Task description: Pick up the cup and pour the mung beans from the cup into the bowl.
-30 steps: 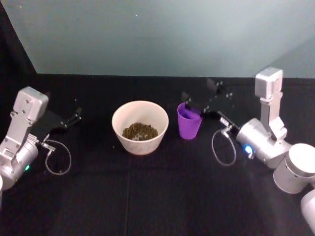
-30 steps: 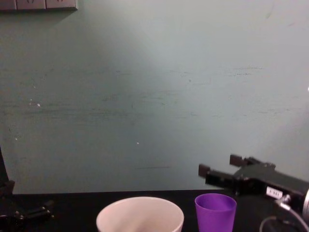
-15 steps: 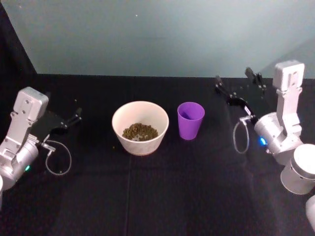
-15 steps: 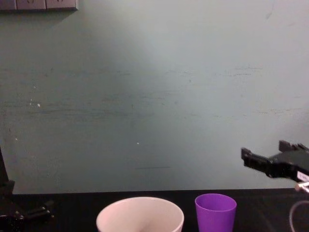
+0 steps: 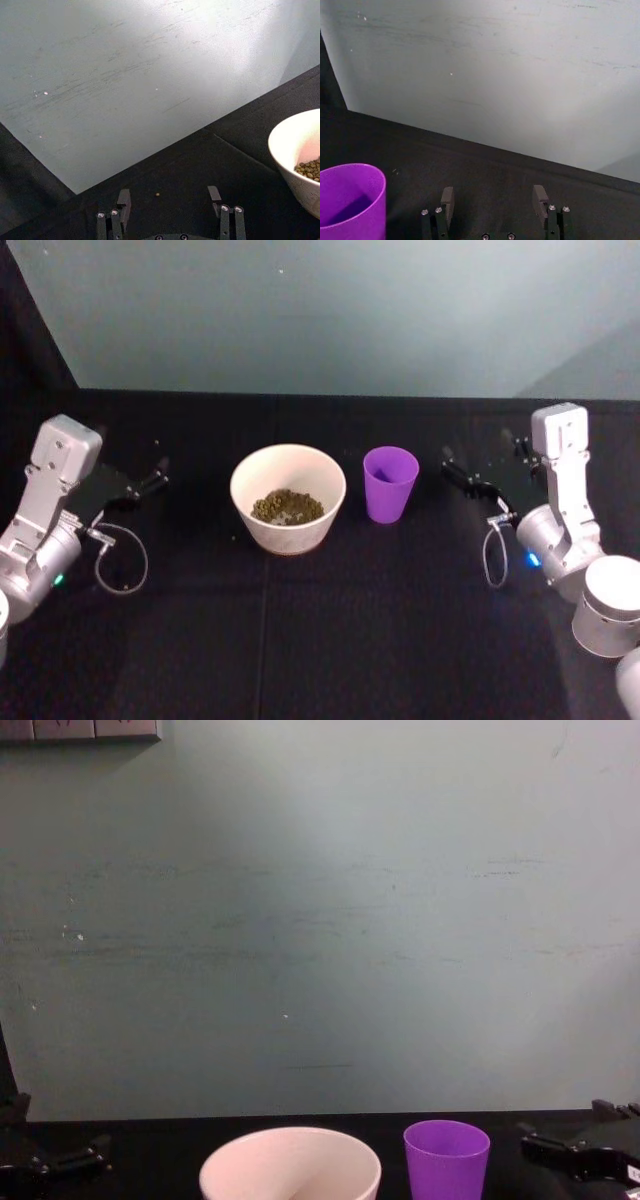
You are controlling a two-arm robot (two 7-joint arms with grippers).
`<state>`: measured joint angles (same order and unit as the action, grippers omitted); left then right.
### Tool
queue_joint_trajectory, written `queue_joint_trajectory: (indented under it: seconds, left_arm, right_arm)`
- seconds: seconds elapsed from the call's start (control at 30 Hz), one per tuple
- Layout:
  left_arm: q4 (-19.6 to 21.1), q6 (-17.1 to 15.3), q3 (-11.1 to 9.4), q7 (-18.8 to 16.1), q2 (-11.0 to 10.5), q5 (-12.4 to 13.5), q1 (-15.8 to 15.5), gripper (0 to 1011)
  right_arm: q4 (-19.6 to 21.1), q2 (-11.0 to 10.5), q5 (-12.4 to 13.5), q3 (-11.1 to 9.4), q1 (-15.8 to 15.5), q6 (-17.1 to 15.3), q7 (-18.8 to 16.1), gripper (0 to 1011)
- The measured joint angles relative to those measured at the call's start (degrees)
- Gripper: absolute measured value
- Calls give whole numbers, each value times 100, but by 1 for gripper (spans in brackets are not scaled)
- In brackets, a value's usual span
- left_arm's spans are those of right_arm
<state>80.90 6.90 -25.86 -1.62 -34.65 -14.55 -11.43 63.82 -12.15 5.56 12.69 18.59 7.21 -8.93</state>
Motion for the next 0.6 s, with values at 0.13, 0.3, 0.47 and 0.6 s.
queue_joint_trajectory:
  seconds: [0.13,0.3,0.47,0.6]
  left_arm:
    - [0,0,0,0,0,0,0,1000]
    - [0,0,0,0,0,0,0,1000]
    - [0,0,0,0,0,0,0,1000]
    - [0,0,0,0,0,0,0,1000]
  right_arm:
    - [19,3,-12,-2,-10,-11,-2,1003]
    - [11,1,-6,-2,-3,-6,-7,1002]
    - [1,0,-2,1,3,2,-9,1003]
    - [-4,-2,3,3,7,7,-11,1003]
